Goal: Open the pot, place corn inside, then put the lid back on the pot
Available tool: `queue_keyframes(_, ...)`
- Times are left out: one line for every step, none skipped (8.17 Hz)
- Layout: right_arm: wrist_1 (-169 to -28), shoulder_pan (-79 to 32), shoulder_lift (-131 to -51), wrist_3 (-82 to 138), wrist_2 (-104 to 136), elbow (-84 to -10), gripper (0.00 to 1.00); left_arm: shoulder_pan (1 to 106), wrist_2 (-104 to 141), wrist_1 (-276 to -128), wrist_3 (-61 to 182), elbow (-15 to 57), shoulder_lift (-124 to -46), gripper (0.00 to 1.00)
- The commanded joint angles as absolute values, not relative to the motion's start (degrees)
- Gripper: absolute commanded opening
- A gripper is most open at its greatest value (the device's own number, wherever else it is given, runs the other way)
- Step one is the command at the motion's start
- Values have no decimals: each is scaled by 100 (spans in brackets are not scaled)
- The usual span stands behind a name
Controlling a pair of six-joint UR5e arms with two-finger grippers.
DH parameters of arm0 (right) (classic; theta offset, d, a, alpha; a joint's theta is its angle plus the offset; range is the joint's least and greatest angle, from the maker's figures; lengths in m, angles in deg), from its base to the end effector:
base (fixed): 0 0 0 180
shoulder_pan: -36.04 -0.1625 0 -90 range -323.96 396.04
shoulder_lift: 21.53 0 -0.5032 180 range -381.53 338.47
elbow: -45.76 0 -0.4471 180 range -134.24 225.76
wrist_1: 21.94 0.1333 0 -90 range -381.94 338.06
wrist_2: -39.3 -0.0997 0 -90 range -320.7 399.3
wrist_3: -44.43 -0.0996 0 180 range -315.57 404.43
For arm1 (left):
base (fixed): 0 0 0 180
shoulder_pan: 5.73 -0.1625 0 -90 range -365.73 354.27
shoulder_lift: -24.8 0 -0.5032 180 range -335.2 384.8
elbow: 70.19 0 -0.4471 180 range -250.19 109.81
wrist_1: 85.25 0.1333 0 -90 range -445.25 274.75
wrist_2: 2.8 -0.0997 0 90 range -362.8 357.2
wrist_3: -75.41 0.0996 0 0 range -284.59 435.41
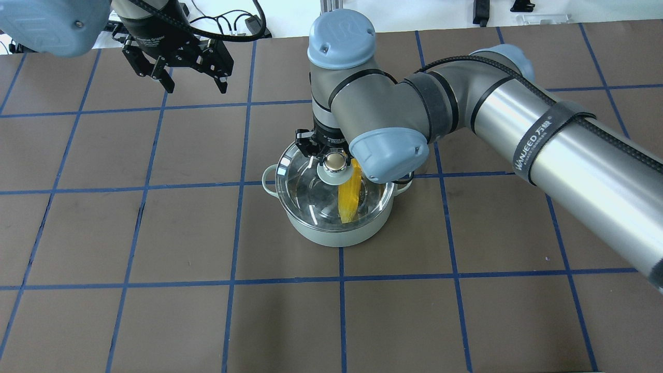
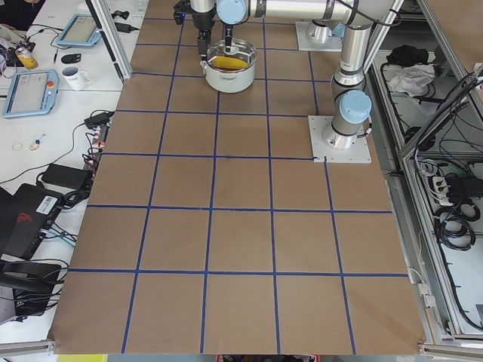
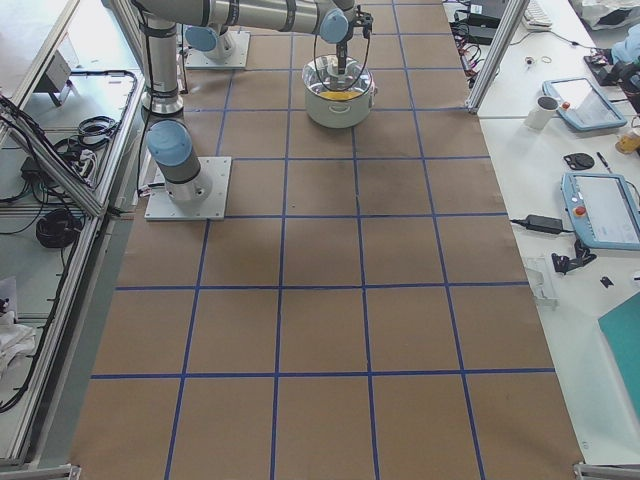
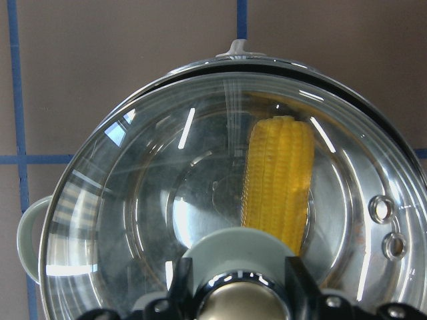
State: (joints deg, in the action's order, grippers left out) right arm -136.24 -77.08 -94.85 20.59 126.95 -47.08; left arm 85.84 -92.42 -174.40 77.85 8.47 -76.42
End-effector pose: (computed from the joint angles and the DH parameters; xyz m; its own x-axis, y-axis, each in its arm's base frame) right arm 0.3908 -0.5654 0.4043 -0.9974 0.0087 -0.0711 0.0130 0.9981 -0.0597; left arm -0.1516 -0.6425 0.5591 -0.9975 0.0700 0.0059 0.0699 0.9974 -0.0172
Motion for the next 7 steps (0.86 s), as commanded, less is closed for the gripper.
queue_keyframes(-13743, -7708, -9536, 2087, 12702, -4705, 6, 8594, -9236, -17350, 7779, 821, -7654, 100)
queue_keyframes(-13778, -7708, -9536, 2096, 12728, -4705, 3, 8585, -9227, -17280, 7779, 829, -7654, 100)
queue_keyframes(-13778, -7708, -9536, 2088, 12789, -4705, 3, 8594, -9227, -17271, 7779, 847, -7654, 100)
queue_keyframes(-13795, -7708, -9536, 2105, 12824, -4705, 3, 8594, -9236, -17271, 7787, 847, -7637, 100)
queue_keyframes(-13804, -7708, -9527, 2114, 12825, -4705, 3, 8594, -9227, -17271, 7779, 847, -7645, 100)
queue_keyframes(-13804, -7708, -9518, 2210, 12912, -4705, 3, 8594, -9236, -17253, 7779, 847, -7680, 100)
queue_keyframes(-13796, -7708, -9518, 2211, 12947, -4705, 3, 8585, -9244, -17157, 7787, 864, -7681, 100)
